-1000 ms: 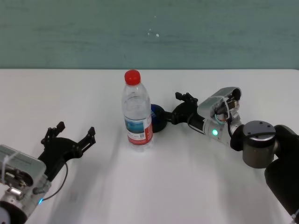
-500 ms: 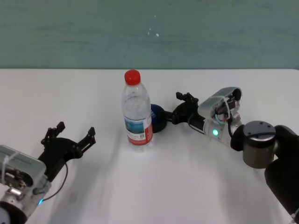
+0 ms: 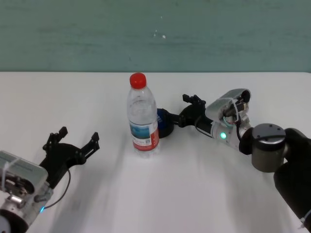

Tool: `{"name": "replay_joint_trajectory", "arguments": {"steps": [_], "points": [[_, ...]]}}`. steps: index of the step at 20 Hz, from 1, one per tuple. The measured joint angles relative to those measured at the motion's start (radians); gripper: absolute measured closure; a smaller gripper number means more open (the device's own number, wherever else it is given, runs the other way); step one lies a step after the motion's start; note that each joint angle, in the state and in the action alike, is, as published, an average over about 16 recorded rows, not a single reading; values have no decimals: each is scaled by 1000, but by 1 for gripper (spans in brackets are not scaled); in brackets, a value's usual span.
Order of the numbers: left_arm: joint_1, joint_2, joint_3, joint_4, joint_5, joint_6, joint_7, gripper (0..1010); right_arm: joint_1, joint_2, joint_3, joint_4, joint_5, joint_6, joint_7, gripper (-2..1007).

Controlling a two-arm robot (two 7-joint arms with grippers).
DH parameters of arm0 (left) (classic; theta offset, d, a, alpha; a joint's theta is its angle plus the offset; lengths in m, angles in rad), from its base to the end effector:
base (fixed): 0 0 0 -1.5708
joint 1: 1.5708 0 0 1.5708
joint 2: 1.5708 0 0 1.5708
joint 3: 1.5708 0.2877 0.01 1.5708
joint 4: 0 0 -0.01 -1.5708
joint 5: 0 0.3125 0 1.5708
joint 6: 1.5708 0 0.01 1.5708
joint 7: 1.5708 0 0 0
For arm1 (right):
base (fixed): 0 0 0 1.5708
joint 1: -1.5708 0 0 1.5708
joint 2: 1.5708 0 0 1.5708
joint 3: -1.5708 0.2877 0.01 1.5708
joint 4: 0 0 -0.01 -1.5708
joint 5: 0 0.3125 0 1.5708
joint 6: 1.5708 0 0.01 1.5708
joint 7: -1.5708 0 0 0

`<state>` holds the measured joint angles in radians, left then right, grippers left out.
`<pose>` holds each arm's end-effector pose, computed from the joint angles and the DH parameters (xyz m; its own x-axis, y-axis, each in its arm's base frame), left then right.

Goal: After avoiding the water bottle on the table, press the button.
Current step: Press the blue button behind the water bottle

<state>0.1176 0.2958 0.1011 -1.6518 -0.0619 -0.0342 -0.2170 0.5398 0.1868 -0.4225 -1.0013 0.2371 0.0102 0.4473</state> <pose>0.2967 0.0470 -0.3061 0.3423 0.9172 0.2037 -0.9396 0.3327 0.0810 0.4643 0.0240 -0.2848 0.6449 -0.7618 0.0617 0.7591 0.6290 -0.1680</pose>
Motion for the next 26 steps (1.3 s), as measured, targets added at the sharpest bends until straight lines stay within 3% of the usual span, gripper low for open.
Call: {"name": "replay_joint_trajectory", "arguments": {"steps": [18,22,26], "points": [[0,0,0,0,0,0,0,10,33,-33,-7,104,9,-25,23,1],[0,0,0,0,0,0,0,10,26,-31,-5,93,7,-22,19,1],[0,0,0,0,0,0,0,10,7,-21,-3,44,1,-10,6,1]]}}
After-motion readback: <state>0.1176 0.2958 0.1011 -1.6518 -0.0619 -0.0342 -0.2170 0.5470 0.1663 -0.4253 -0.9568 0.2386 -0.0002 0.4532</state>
